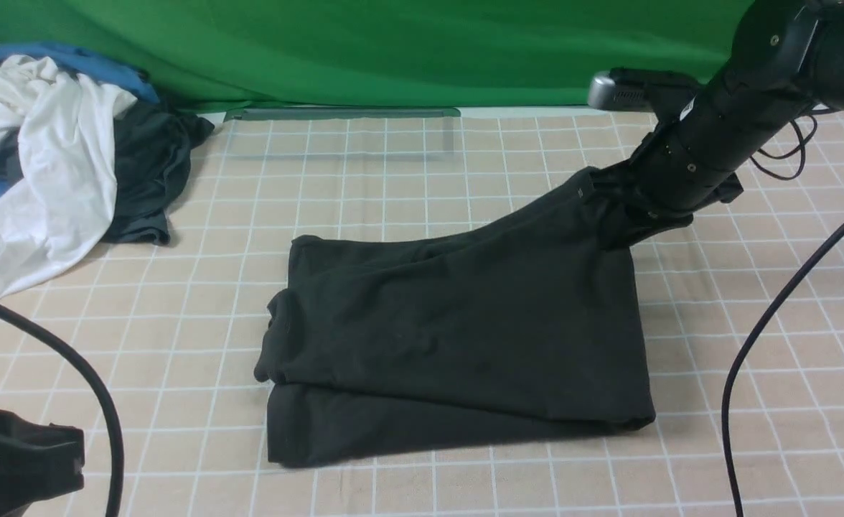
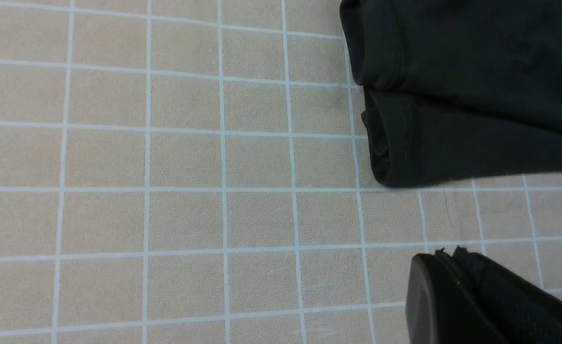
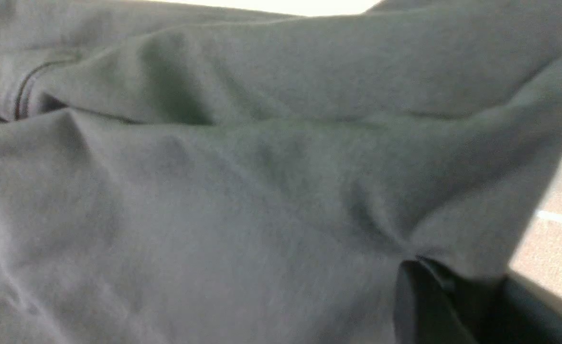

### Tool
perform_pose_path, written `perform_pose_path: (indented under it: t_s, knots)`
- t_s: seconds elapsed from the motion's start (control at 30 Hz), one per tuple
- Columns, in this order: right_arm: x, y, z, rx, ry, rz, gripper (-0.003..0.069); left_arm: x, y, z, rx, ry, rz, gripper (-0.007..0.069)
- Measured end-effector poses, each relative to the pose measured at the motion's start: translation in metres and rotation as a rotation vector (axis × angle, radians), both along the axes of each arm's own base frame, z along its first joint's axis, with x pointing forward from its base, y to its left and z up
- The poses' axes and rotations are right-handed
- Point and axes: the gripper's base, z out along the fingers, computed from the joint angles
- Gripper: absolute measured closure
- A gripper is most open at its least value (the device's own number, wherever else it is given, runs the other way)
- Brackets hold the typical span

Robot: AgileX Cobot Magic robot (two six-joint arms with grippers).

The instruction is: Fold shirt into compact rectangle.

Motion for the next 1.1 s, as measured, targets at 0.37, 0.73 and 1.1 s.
perform_pose_path:
  t_s: [0.37, 0.73, 1.1]
  knots:
    - [-0.033, -0.024, 0.078, -0.195, -0.114, 0.139, 0.0536, 0.001, 0.0, 0.0, -0.003, -0.009, 0.003, 0.0606]
    - [-0.193, -0.063, 0.227, -0.096, -0.768, 0.028, 0.062, 0.007, -0.001, 0.006, -0.024, -0.102, 0.02, 0.0606]
    - [-0.355, -0.104, 0.152, 0.057, -1.523, -0.139, 0.062, 0.018, -0.001, 0.018, -0.062, -0.281, 0.05, 0.0606]
